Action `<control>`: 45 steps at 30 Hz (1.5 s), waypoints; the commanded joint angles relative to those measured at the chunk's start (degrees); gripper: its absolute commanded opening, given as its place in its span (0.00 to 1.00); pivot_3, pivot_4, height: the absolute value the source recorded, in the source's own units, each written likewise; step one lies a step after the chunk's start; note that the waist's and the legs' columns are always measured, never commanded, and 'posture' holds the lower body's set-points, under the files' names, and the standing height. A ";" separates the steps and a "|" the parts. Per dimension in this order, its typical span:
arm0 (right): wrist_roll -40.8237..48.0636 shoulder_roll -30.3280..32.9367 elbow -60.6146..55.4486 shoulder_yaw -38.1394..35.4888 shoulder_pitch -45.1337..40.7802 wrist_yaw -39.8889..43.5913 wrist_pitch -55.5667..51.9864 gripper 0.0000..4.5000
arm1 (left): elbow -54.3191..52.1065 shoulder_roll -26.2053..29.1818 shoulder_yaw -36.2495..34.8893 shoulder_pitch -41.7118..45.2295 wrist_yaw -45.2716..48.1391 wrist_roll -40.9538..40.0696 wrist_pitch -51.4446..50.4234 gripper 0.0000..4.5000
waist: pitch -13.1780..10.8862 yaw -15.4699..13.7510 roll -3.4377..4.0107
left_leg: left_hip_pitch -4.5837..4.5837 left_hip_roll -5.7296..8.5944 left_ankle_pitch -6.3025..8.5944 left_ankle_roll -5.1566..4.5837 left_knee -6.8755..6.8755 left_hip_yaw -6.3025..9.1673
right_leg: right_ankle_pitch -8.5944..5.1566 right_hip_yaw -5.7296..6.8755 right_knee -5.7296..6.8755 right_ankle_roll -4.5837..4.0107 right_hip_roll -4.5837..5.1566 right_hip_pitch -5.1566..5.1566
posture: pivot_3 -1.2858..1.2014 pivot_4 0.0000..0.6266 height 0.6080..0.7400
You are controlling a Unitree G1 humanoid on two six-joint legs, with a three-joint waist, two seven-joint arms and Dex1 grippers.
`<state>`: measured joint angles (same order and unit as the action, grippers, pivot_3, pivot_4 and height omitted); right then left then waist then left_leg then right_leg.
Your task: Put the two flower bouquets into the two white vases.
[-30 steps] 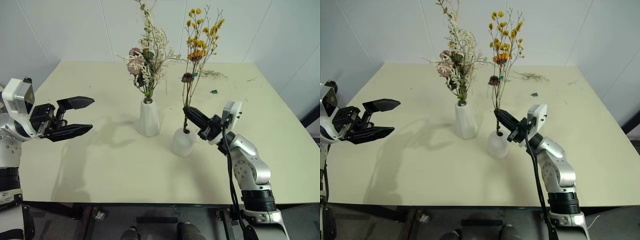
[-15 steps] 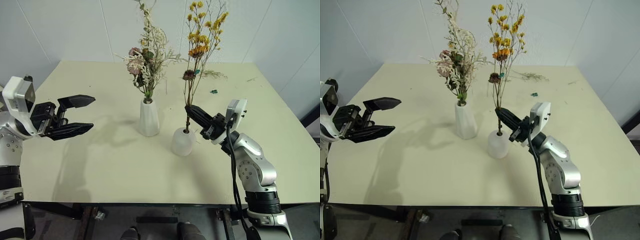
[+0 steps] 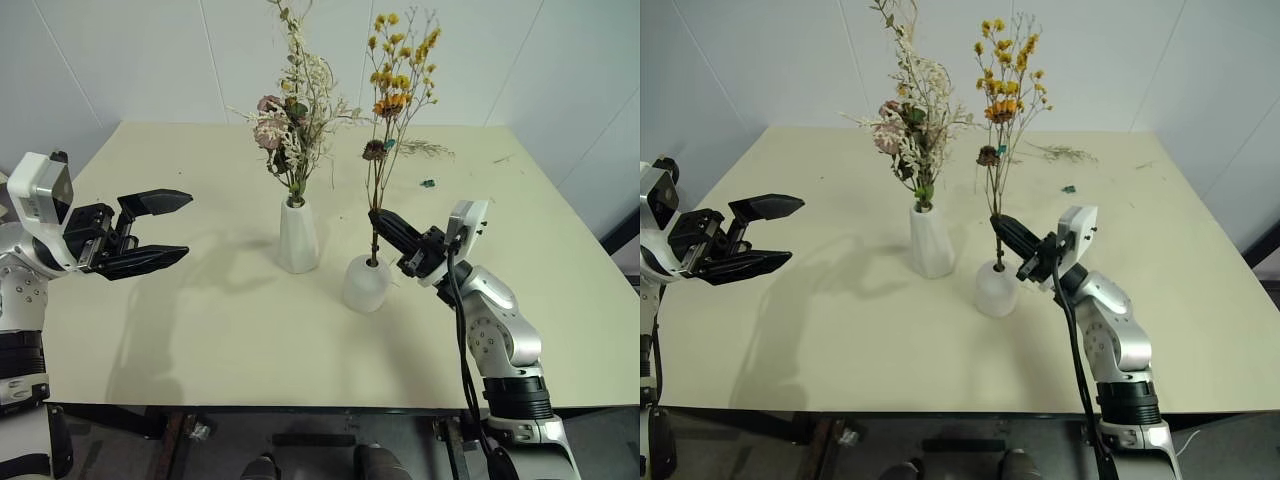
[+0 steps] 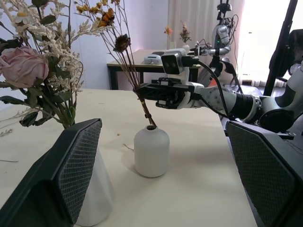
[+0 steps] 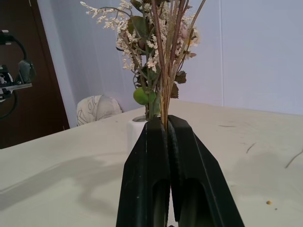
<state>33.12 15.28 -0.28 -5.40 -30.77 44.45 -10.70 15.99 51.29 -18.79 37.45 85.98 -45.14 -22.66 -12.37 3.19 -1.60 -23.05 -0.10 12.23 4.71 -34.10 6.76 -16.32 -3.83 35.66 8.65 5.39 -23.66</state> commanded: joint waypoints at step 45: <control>-1.99 -0.45 -2.28 1.42 5.06 -0.79 -0.70 0.01 | -1.40 -0.15 -0.61 0.93 1.91 -0.45 -0.07 1.00 | 0.00 0.00 0.00 | -0.01 0.00 0.00 0.00 0.02 0.00 | 0.00 0.00 -0.01 0.00 0.00 -0.01 | 0.52 0.24 1.00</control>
<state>31.51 14.99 -1.94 -4.85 -27.18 43.76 -11.08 16.02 50.63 -18.63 37.72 85.97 -45.07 -22.68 -12.37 3.18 -1.60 -23.05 -0.10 12.23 4.71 -34.08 6.76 -16.32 -3.82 35.65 8.65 5.39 -23.67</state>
